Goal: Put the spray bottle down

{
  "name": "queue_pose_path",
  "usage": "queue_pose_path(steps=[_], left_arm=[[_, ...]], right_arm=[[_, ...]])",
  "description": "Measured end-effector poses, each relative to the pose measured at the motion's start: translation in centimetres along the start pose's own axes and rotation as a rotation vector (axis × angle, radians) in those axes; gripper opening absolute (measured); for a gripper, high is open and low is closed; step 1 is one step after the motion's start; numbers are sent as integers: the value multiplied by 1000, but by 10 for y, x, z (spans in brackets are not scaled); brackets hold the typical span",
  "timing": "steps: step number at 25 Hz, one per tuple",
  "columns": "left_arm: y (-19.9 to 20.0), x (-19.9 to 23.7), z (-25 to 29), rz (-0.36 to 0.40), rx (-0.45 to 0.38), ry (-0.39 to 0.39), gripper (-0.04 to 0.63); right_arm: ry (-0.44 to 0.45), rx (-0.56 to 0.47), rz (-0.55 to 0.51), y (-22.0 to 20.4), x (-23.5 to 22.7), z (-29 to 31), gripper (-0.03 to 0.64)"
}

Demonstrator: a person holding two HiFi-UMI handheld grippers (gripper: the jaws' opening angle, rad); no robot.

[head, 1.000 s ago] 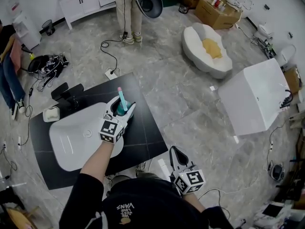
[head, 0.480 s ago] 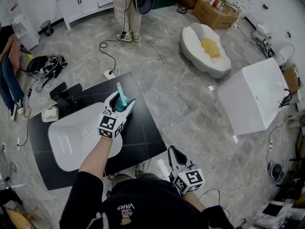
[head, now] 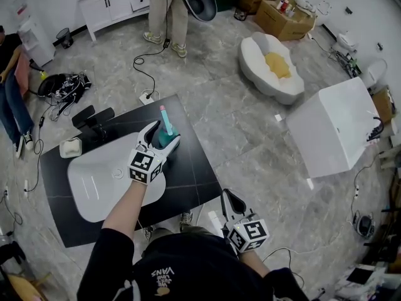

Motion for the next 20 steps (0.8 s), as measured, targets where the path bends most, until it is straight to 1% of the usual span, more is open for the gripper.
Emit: queue_pose_path(steps=[3, 7, 9, 14, 20], left_arm=[[-4, -2, -13, 5, 16, 3, 331], [-6, -7, -36, -14, 19, -6, 328], [-8, -10, -48, -17, 22, -14, 314], [-13, -19, -80, -7, 25, -39, 174], [-17, -36, -130, -10, 31, -89, 66]], right_arm=[[-3, -10, 4, 0, 8, -1, 5], [-10, -26, 5, 4, 20, -3, 5], [-19, -33, 14, 4, 29, -4, 5], [-13, -51, 9, 4, 55, -4, 5], [-6, -70, -5, 2, 87, -8, 5]])
Point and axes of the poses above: the fingertips, and each gripper's own axes: z forward along the fingers, x to its left, y out of its top, the point moved 1 cm from there along -z, backward along the fingers, and after that the axes turned 11 degrees about x, right-handed, at the moved point
